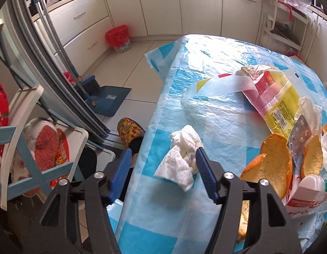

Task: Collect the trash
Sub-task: 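Grasp a white tissue with the left tool while the right tool grasps another tissue, then carry tissue to the yellow bucket and open the right tool while left carries its tissue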

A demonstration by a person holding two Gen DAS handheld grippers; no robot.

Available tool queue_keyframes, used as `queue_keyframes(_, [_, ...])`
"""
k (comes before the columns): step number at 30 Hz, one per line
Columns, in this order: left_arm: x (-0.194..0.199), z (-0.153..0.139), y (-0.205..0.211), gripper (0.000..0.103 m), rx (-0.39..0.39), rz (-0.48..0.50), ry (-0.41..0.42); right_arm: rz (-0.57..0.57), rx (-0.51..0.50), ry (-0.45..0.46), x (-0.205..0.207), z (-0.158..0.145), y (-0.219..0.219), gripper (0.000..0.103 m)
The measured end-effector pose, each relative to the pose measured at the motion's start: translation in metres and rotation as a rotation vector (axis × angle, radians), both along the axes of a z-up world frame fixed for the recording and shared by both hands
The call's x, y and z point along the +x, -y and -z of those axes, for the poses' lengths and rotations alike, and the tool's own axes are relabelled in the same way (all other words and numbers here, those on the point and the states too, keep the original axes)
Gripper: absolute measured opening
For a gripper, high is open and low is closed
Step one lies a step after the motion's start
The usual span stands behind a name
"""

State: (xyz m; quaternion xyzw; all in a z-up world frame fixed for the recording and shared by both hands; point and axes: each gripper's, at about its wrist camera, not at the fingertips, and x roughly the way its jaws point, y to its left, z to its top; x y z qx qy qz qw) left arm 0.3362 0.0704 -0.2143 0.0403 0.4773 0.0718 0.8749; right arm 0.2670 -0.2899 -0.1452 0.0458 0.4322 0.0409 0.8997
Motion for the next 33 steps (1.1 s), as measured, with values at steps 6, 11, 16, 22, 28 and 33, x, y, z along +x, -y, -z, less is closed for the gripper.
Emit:
queue_keyframes(6, [0.008,0.001,0.009,0.019,-0.011,0.060,0.010,-0.068,0.010,-0.123,0.027,0.026,-0.005,0.054])
queue_keyframes(11, [0.006,-0.005,0.014,0.011,-0.024,0.091,0.016,-0.108,0.010,-0.185,0.038,0.043,-0.009,0.020])
queue_keyframes(16, [-0.007,-0.023,0.004,0.010,-0.080,0.097,0.053,-0.111,0.060,-0.138,0.029,0.030,-0.003,0.009])
queue_keyframes(22, [-0.028,-0.053,-0.013,0.010,-0.213,0.091,0.107,-0.101,0.165,-0.022,0.012,-0.008,0.006,0.009])
queue_keyframes(28, [-0.051,-0.083,-0.029,0.010,-0.383,0.108,0.148,-0.090,0.231,0.113,-0.011,-0.049,0.014,0.009])
queue_keyframes(33, [-0.078,-0.108,-0.020,0.010,-0.382,0.151,0.189,-0.069,0.254,0.164,-0.034,-0.062,0.022,0.009])
